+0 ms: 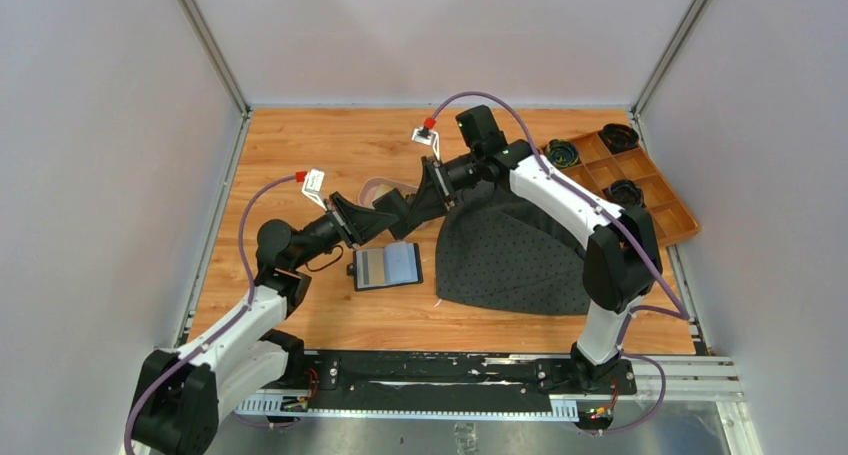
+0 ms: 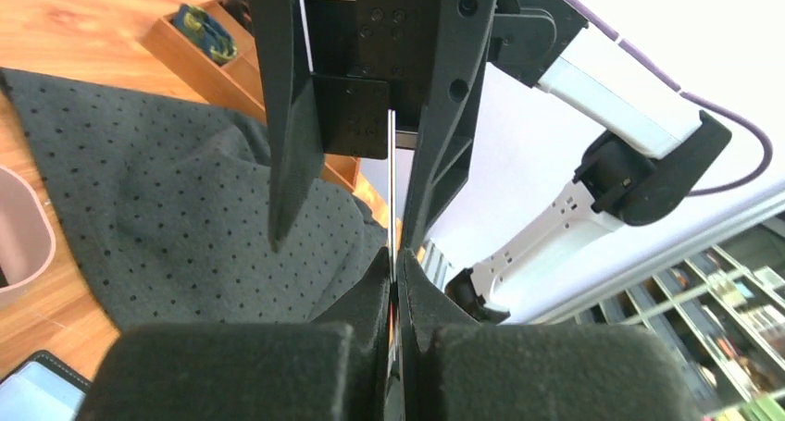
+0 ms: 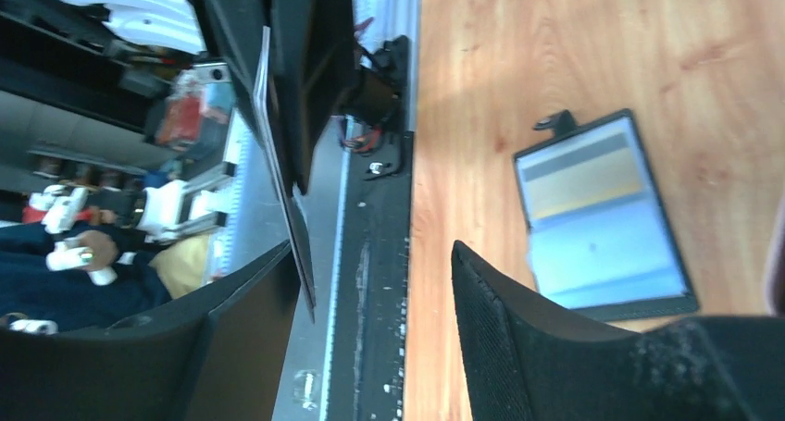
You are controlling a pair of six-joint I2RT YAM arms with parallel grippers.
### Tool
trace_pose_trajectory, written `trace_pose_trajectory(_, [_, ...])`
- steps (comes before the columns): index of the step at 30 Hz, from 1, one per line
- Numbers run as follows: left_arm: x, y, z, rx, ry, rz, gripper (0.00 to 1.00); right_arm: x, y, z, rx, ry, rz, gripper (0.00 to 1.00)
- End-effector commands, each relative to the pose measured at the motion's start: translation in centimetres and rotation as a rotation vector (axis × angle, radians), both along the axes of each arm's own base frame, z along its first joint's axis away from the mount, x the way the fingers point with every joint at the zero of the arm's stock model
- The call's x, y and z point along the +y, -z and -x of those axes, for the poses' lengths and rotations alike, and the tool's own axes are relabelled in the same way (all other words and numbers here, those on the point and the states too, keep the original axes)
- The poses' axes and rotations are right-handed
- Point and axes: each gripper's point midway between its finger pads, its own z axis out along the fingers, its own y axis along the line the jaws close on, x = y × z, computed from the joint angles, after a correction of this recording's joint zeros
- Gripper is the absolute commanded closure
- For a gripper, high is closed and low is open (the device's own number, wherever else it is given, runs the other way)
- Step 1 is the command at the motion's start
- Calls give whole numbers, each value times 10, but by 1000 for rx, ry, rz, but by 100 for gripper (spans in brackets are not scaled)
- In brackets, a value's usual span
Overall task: Put the credit cards into the card holder
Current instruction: Pick up the credit card from the storage box.
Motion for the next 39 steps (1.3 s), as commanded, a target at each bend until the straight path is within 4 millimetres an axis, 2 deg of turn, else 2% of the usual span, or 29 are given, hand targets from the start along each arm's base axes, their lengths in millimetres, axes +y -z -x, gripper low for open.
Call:
trace_pose_trajectory(1, [11,9,-12,5,-176,-22,100,-7,-2,-4,-166,74,91,36])
trace_pose_trajectory(7, [6,11,-11,25,-188,-15,100,7,-2,10,-228,47,104,35])
trace_pose_trajectory(12, [7,12,-12,34,-204,-18,100,12,1,9,-291,65,148,46])
trace_pose_trajectory(14, [7,14,-11,39,-200,-22,100,12,3,8,-304,72,163,58])
trace_pose_trajectory(15, [7,14,-11,41,-198,-22,100,12,3,8,-308,70,164,68])
trace_pose_trajectory(16, [6,14,-10,39,-195,-22,100,12,3,8,-305,67,166,84])
trace_pose_trajectory(19, [4,12,-7,27,-168,-29,100,13,1,13,-274,33,140,100])
trace_pose_trajectory(21, [1,9,-2,17,-136,-31,98,12,-3,19,-217,-3,100,100])
trace_pose_trajectory(23, [-1,4,4,2,-103,-30,77,9,-10,25,-151,-51,43,100])
trace_pose_trajectory(25, [-1,-2,11,-29,-67,-31,62,5,-17,33,-86,-98,-20,100])
trace_pose_trajectory(27, [-2,-8,19,-68,-29,-34,56,2,-27,42,-23,-149,-89,100])
trace_pose_trajectory(29, [-3,-15,27,-102,16,-30,55,0,-35,49,22,-202,-141,100])
trace_pose_trajectory(32, [-3,-23,36,-137,60,-14,57,-1,-36,52,41,-224,-152,100])
trace_pose_trajectory(36, [-3,-33,37,-169,65,1,59,-1,-37,57,53,-246,-157,100])
trace_pose_trajectory(37, [-4,-33,35,-165,65,-1,63,0,-37,58,53,-248,-157,100])
trace_pose_trajectory(39, [-5,-32,33,-160,71,-5,83,0,-38,59,50,-250,-159,100])
